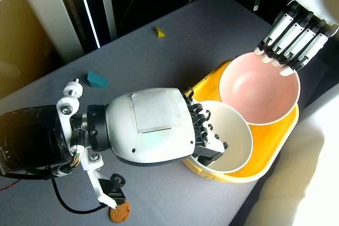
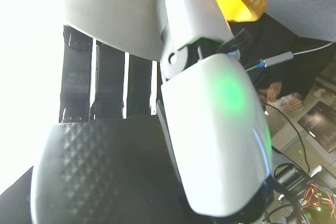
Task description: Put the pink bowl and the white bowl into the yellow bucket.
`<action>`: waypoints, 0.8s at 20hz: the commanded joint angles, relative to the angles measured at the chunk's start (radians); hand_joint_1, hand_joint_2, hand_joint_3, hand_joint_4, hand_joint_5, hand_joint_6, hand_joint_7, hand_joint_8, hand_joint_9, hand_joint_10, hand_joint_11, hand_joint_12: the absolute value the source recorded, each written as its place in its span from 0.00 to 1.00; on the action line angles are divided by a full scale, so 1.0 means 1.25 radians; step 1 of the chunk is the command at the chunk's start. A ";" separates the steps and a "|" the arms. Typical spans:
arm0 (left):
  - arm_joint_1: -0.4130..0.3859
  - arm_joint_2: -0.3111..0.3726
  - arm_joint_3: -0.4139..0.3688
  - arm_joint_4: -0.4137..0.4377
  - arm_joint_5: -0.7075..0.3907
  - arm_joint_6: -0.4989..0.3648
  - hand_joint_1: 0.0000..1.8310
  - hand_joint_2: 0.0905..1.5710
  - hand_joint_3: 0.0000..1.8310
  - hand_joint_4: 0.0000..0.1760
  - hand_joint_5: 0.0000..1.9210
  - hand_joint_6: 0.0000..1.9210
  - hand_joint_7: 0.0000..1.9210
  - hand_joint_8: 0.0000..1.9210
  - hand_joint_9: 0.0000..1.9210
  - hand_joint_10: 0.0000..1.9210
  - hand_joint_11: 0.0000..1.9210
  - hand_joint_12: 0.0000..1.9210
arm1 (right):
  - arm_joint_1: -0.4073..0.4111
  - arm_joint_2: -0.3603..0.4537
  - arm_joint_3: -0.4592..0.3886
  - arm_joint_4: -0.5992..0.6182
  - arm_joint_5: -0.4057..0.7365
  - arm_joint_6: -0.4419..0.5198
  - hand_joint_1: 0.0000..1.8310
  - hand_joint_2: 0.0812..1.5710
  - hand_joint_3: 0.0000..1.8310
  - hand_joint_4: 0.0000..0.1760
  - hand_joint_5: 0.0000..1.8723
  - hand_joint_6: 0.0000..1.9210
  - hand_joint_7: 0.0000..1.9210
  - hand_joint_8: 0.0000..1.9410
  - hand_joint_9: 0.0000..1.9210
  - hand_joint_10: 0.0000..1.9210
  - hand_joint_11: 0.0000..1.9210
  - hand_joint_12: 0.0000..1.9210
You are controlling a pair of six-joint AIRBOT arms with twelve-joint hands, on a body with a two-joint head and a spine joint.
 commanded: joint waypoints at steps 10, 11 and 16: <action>-0.004 0.016 0.010 -0.093 -0.030 0.006 0.48 0.71 0.00 0.00 0.19 0.00 0.23 0.00 0.23 0.00 0.00 0.59 | 0.004 0.011 0.000 0.062 0.068 -0.009 0.52 0.62 0.00 0.00 0.38 0.00 0.39 0.00 0.39 0.00 0.18 0.53; -0.005 0.018 0.009 -0.092 -0.030 0.006 0.48 0.71 0.00 0.00 0.18 0.00 0.22 0.00 0.21 0.00 0.00 0.57 | 0.003 0.011 -0.004 0.062 0.068 -0.009 0.50 0.62 0.00 0.00 0.36 0.00 0.38 0.00 0.38 0.00 0.17 0.52; -0.005 0.027 -0.002 -0.082 -0.032 0.006 0.46 0.74 0.01 0.00 0.18 0.00 0.23 0.00 0.22 0.00 0.00 0.56 | -0.004 0.014 -0.019 0.039 0.081 0.001 0.49 0.62 0.00 0.00 0.36 0.00 0.38 0.00 0.37 0.00 0.16 0.51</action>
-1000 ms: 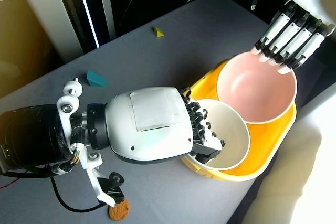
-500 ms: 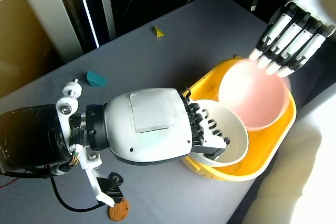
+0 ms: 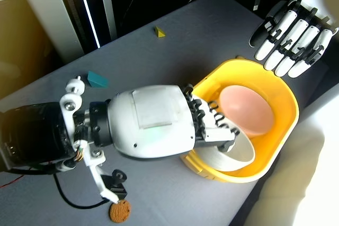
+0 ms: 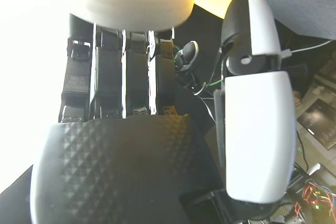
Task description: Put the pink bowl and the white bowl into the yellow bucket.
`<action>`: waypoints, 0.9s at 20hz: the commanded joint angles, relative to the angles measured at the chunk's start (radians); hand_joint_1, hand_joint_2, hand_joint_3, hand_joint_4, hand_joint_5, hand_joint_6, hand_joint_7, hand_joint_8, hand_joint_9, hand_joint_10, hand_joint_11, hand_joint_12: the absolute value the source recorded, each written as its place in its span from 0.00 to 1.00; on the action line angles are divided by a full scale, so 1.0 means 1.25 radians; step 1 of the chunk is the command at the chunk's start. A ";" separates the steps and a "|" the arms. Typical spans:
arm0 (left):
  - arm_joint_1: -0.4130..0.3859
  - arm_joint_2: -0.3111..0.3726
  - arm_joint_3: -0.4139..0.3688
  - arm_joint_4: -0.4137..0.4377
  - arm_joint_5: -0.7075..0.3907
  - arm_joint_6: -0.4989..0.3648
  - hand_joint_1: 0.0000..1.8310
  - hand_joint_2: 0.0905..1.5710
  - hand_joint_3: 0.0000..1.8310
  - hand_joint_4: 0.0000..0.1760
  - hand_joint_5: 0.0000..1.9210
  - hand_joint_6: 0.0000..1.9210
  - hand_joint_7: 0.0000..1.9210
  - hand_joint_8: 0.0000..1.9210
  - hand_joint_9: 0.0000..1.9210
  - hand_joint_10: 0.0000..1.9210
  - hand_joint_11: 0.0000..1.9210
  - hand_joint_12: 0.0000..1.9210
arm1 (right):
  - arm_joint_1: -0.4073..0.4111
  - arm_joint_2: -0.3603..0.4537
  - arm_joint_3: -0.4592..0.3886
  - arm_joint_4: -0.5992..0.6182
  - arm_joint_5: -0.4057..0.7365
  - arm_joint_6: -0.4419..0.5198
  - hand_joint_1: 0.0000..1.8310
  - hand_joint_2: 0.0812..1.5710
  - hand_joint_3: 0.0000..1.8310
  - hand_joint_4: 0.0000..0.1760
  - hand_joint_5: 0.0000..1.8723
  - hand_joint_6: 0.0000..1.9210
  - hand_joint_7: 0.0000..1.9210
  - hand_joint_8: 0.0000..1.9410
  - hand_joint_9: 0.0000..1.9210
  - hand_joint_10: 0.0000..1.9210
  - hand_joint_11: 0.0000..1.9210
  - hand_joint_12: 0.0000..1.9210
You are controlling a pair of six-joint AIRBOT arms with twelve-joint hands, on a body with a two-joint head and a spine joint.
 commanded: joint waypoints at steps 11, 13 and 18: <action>0.038 0.153 -0.206 -0.061 -0.025 0.002 0.48 0.76 0.00 0.00 0.20 0.01 0.25 0.00 0.24 0.01 0.00 0.59 | -0.006 0.072 -0.069 -0.122 0.214 0.124 0.49 0.63 0.00 0.00 0.36 0.00 0.37 0.00 0.37 0.00 0.15 0.53; 0.061 0.188 -0.253 -0.061 -0.023 0.001 0.49 0.77 0.00 0.00 0.20 0.01 0.25 0.00 0.24 0.01 0.00 0.59 | -0.010 0.077 -0.079 -0.155 0.246 0.164 0.49 0.63 0.00 0.00 0.36 0.00 0.37 0.00 0.37 0.00 0.15 0.53; 0.143 0.304 -0.428 -0.061 -0.021 0.004 0.48 0.78 0.00 0.00 0.20 0.00 0.25 0.00 0.24 0.00 0.00 0.59 | -0.015 0.103 -0.150 -0.218 0.277 0.211 0.50 0.63 0.00 0.00 0.37 0.00 0.37 0.00 0.37 0.00 0.16 0.53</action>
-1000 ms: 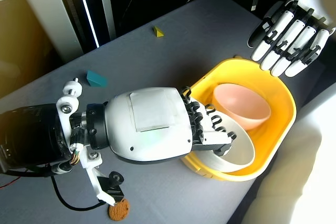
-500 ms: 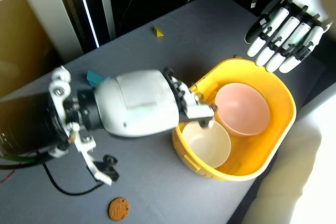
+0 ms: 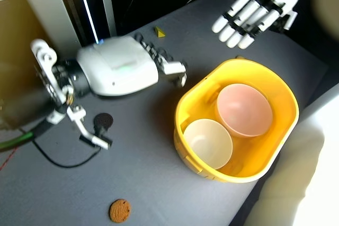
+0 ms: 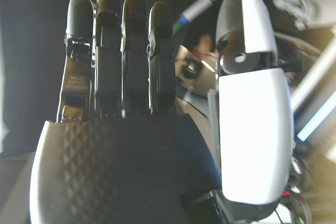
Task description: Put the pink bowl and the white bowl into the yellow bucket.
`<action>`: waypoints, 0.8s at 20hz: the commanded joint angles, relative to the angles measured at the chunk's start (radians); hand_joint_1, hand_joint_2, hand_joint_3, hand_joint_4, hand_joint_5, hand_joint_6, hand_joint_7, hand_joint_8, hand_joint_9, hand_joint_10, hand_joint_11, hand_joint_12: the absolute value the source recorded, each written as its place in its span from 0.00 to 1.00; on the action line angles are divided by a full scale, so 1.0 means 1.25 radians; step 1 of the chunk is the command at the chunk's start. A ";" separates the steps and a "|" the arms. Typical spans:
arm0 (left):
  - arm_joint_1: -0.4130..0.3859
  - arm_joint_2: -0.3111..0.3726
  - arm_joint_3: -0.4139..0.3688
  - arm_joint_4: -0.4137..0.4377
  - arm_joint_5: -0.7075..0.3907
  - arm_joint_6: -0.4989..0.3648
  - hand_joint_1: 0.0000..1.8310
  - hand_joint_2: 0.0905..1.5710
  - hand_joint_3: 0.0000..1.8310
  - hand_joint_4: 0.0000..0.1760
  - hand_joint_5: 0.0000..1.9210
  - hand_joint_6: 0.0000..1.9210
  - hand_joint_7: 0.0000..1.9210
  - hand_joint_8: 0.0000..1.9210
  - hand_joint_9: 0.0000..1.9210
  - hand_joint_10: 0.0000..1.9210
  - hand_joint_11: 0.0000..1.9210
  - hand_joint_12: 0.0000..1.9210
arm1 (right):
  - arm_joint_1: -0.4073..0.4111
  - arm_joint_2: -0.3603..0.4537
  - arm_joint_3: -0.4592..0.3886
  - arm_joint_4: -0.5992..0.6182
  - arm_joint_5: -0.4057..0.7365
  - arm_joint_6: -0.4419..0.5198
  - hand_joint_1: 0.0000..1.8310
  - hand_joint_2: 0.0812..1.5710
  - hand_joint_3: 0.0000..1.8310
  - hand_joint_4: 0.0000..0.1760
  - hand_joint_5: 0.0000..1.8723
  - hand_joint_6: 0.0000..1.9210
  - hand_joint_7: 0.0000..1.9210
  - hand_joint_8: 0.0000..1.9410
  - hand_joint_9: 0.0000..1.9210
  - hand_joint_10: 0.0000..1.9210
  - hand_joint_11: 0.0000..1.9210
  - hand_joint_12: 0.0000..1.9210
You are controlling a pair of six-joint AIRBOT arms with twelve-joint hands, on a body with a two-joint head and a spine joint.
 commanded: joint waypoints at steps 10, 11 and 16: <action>0.086 0.085 -0.172 -0.072 0.006 0.074 0.23 0.82 0.00 0.00 0.13 0.00 0.17 0.00 0.16 0.00 0.00 0.50 | -0.038 0.029 -0.115 0.054 0.005 -0.081 0.42 0.60 0.00 0.00 0.30 0.00 0.31 0.00 0.29 0.00 0.05 0.54; 0.096 0.085 -0.181 -0.072 0.007 0.092 0.25 0.82 0.00 0.00 0.13 0.00 0.17 0.00 0.16 0.00 0.00 0.50 | -0.036 0.031 -0.122 0.054 0.005 -0.081 0.42 0.60 0.00 0.00 0.30 0.00 0.31 0.00 0.29 0.00 0.05 0.54; 0.128 0.083 -0.236 -0.064 0.086 0.140 0.20 0.83 0.00 0.00 0.11 0.00 0.16 0.00 0.15 0.00 0.00 0.49 | -0.041 0.047 -0.146 0.053 0.014 -0.081 0.41 0.58 0.00 0.00 0.26 0.00 0.27 0.00 0.25 0.00 0.01 0.57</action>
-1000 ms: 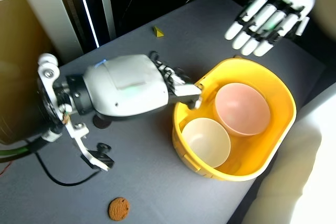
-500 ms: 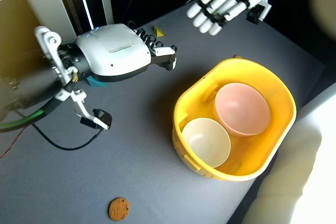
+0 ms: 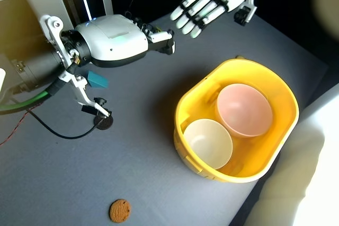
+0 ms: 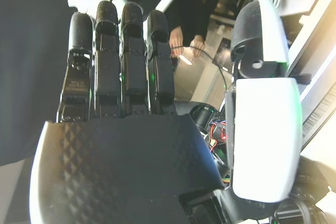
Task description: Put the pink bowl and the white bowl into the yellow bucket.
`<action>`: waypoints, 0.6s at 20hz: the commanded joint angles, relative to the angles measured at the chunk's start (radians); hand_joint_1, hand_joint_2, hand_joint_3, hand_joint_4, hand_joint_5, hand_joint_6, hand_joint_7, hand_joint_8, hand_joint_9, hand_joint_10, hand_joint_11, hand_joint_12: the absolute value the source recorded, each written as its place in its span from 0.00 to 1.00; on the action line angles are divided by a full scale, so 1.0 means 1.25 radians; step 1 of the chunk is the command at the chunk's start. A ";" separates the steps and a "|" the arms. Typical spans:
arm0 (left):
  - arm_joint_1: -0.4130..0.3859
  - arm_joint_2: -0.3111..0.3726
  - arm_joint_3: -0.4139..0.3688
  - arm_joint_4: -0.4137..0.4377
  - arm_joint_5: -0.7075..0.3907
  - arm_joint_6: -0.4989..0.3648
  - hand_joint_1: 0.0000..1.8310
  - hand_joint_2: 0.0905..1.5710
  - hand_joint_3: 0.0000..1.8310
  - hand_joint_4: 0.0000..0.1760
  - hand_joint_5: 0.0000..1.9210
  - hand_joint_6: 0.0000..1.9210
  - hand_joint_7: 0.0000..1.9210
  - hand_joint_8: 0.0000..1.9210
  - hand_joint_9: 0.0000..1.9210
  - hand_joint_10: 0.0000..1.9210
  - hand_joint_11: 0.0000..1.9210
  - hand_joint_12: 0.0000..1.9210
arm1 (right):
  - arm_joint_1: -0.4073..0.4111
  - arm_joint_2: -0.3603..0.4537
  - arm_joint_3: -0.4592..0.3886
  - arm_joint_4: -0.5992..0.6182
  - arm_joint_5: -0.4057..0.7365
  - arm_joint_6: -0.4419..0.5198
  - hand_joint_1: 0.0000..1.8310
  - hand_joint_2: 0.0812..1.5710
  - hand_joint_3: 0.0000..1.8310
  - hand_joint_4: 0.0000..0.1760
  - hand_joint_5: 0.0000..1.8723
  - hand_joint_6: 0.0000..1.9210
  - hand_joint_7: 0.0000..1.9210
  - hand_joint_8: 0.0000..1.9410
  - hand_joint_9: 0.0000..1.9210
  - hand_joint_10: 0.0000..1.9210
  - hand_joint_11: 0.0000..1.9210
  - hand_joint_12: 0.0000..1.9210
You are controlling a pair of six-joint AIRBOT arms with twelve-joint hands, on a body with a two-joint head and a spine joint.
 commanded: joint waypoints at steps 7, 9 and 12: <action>-0.001 0.028 -0.089 -0.021 0.060 0.015 0.20 0.81 0.00 0.00 0.11 0.00 0.16 0.00 0.15 0.00 0.00 0.48 | 0.006 0.009 -0.013 0.061 0.071 0.000 0.41 0.59 0.00 0.00 0.25 0.00 0.26 0.00 0.23 0.00 0.00 0.55; -0.006 0.028 -0.099 -0.027 0.071 0.017 0.18 0.82 0.00 0.00 0.10 0.00 0.14 0.00 0.14 0.00 0.00 0.46 | 0.008 0.011 -0.015 0.061 0.074 0.000 0.43 0.58 0.00 0.00 0.23 0.00 0.25 0.00 0.23 0.00 0.00 0.54; -0.018 0.028 -0.112 -0.028 0.091 0.026 0.21 0.80 0.00 0.00 0.09 0.00 0.14 0.00 0.13 0.00 0.00 0.46 | 0.019 0.036 -0.046 0.061 0.088 -0.011 0.44 0.56 0.00 0.00 0.24 0.01 0.25 0.00 0.23 0.00 0.00 0.55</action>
